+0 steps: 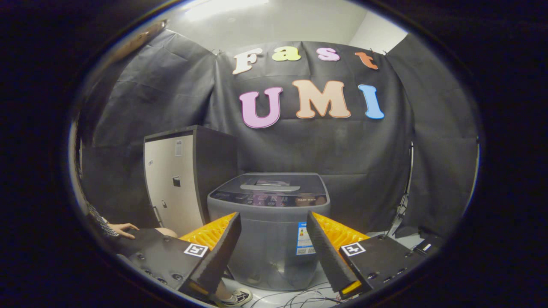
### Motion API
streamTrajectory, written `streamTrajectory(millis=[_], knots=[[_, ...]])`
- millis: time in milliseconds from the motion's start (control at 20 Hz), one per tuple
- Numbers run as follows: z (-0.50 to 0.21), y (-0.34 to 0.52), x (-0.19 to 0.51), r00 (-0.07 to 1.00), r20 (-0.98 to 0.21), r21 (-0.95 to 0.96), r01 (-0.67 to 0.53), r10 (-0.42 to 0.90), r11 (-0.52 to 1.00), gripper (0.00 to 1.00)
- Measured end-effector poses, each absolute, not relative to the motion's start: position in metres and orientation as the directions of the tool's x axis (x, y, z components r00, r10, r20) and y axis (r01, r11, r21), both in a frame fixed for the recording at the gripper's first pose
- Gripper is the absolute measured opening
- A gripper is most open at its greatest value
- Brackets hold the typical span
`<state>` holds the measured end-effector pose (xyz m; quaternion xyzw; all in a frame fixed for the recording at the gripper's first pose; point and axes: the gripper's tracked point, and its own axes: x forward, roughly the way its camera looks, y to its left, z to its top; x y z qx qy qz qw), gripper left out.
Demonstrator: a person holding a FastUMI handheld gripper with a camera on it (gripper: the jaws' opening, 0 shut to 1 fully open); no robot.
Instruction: Put the clothes into the washing machine and then close the washing machine lid.
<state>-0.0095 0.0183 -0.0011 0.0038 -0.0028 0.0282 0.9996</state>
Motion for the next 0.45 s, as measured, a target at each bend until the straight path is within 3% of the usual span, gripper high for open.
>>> streamTrajectory(millis=[450], knots=[[-0.0011, 0.0183, -0.0092, 0.998, 0.006, 0.007, -0.056, 0.056, 0.998, 0.96]])
